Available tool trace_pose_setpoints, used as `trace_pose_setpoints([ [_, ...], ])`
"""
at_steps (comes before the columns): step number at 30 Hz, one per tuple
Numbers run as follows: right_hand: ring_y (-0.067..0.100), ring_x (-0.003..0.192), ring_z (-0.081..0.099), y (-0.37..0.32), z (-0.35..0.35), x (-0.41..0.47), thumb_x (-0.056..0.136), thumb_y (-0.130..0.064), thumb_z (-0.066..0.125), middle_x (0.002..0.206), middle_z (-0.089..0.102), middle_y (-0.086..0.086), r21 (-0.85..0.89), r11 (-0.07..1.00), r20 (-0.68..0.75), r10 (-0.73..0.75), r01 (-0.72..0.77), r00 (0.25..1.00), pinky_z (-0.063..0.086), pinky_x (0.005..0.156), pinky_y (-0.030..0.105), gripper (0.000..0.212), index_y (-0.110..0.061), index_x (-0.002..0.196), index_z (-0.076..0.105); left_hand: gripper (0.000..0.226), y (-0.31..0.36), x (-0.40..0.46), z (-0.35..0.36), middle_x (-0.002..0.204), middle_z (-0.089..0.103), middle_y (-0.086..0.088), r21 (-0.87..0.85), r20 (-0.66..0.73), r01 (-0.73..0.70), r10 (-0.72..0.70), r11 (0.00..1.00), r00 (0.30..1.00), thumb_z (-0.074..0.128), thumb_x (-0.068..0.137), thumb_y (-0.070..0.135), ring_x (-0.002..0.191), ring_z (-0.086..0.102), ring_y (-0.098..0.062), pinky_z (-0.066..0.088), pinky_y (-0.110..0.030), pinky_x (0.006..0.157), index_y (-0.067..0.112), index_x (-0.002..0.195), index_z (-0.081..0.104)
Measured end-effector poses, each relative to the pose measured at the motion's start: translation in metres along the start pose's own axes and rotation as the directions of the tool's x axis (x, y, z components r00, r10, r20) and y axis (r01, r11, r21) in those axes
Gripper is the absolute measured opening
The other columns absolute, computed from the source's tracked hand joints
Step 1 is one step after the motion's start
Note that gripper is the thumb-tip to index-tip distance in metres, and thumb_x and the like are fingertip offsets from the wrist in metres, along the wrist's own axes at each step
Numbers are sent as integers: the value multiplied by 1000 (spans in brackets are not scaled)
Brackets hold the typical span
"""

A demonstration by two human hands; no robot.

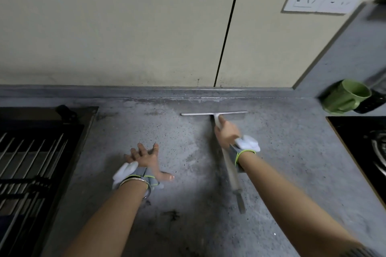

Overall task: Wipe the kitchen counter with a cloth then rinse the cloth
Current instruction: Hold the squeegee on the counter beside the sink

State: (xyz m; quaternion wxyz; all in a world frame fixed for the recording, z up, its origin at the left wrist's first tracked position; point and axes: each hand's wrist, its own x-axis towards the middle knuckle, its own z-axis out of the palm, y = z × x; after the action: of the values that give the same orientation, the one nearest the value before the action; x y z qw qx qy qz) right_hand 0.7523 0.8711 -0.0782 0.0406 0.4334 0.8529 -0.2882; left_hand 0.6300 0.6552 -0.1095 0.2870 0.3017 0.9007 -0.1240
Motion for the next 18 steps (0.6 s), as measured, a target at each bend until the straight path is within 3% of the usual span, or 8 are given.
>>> trace_pose_setpoints([
  [7,41,117,51,15,18,-91,98,-24,38,127,56,25,-9,999,34,38,-38,999,41,94,39,53,-26,149,20,130,-6,2,-6,155,-11,-22,2,70,-51,50,999,996,59,57,84,140,2,-49,16,-61,112,28,150,-11],
  [12,42,108,57,25,40,-155,99,-27,36,117,61,24,-41,999,19,30,-29,999,44,85,39,54,-33,149,15,129,-11,8,-9,156,-14,-17,-4,86,-29,29,1000,996,57,56,86,141,2,-46,17,-56,114,31,149,-13],
  [18,38,100,62,42,62,-238,100,-30,33,105,67,21,-39,997,-4,62,-62,998,45,77,38,52,-33,148,14,90,-16,0,17,157,-11,-16,-164,-88,-33,19,986,996,34,81,78,144,-6,-39,9,-55,116,34,151,-4],
])
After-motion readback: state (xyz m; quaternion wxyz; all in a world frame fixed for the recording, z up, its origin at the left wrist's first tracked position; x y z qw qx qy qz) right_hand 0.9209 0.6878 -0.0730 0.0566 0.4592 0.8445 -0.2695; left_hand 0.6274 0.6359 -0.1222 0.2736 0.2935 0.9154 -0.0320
